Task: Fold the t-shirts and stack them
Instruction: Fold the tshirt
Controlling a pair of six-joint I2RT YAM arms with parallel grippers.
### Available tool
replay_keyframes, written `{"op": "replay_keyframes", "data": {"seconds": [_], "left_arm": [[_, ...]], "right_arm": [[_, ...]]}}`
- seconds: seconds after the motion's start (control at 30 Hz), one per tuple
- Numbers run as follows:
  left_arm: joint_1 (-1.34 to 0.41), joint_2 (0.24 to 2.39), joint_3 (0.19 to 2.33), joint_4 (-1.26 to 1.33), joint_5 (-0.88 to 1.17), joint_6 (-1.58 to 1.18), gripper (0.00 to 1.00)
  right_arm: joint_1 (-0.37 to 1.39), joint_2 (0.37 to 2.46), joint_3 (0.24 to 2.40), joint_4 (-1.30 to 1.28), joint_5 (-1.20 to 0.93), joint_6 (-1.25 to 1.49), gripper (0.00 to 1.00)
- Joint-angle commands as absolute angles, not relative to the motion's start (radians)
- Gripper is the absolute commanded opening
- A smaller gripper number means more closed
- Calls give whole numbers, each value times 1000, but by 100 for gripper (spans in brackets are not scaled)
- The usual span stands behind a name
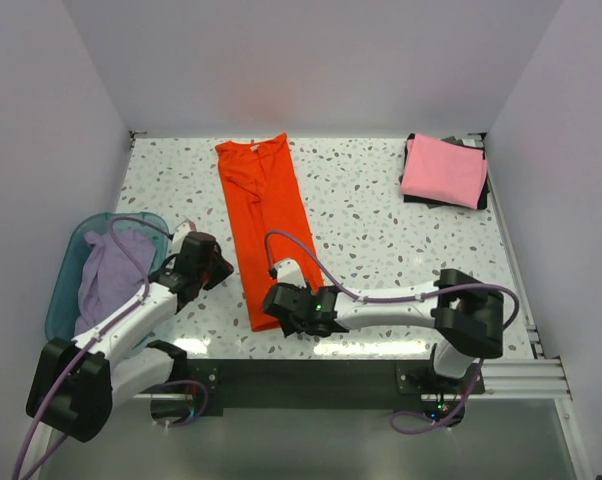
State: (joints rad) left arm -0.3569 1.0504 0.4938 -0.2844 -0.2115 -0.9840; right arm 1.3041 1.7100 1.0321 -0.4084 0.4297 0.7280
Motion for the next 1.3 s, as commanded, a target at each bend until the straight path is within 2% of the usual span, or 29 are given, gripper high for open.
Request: {"op": "replay_keyframes", "data": {"seconds": [0.0, 0.17, 0.4, 0.73, 1.27], "left_arm": [[-391, 1028, 482, -319, -182, -980, 43], [-506, 1002, 485, -420, -247, -1037, 43], [-607, 991, 448, -445, -241, -1088, 46], [-836, 1019, 433, -526, -311, -1296, 52], [-949, 1075, 391, -563, -299, -1425, 50]], "right_arm": [[1304, 1553, 1058, -481, 531, 739, 54], [1267, 1431, 1006, -551, 588, 723, 56], [1071, 1347, 858, -460, 350, 623, 53], [1002, 1373, 785, -354, 227, 629, 54], [996, 1451, 677, -227, 141, 699, 52]]}}
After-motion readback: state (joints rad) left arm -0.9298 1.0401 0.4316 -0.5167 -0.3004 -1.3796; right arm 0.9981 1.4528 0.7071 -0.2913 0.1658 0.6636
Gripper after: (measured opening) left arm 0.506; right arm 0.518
